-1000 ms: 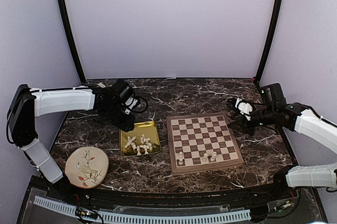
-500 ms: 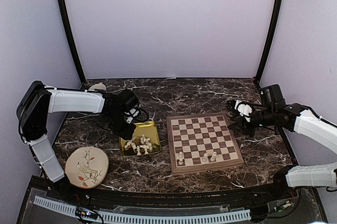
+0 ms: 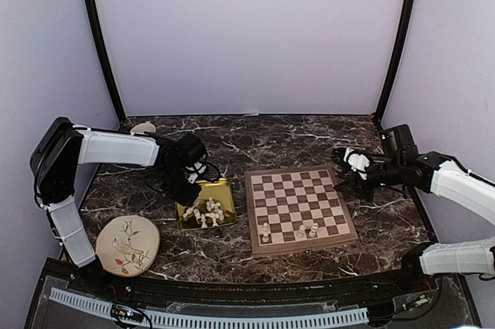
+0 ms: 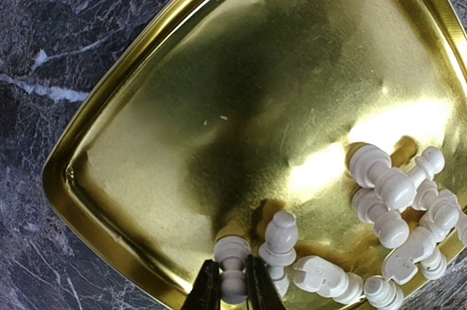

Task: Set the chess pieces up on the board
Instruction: Pick up the pawn from the storage box, then place the pawn on b2.

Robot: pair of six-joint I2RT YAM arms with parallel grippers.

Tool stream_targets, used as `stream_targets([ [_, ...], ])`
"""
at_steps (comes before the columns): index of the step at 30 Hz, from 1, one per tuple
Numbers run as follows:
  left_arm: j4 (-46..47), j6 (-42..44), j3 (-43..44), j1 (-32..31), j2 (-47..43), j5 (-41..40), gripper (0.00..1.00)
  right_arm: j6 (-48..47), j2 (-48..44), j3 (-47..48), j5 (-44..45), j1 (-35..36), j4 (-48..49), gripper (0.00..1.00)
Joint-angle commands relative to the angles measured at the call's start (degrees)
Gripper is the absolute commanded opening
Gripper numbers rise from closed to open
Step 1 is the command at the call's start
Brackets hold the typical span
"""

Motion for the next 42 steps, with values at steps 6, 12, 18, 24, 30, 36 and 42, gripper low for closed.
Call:
stream_targets([
  [6, -3.95, 4.09, 3.26, -0.11, -3.77, -0.98, 0.06, -0.51, 0.52, -0.53, -0.12, -0.31, 1.44, 0.37],
  [12, -4.49, 8.36, 3.75, -0.18, -6.02, 1.66, 0.06, -0.66, 1.08, -0.37, -0.42, -0.31, 1.05, 0.37],
  [18, -2.21, 13.42, 6.29, -4.74, -9.21, 9.15, 0.05, -0.61, 1.28, -0.20, -0.53, -0.30, 0.84, 0.37],
  [24, 4.54, 17.78, 9.78, -14.97, -9.94, 14.60, 0.05, -0.64, 1.37, -0.15, -0.11, -0.31, 0.80, 0.37],
  [30, 2.49, 21.18, 15.46, -20.15, -4.26, 12.97, 0.06, -0.47, 0.79, -0.32, 0.39, -0.31, 0.72, 0.37],
  [36, 0.33, 25.41, 21.45, -24.10, 1.61, 10.34, 0.07, -0.24, 0.63, -0.31, 0.79, -0.29, 0.81, 0.37],
  [42, -2.53, 28.64, 28.17, -26.18, 7.69, 8.81, 0.07, -0.31, 0.48, -0.42, 1.39, -0.30, 0.93, 0.37],
])
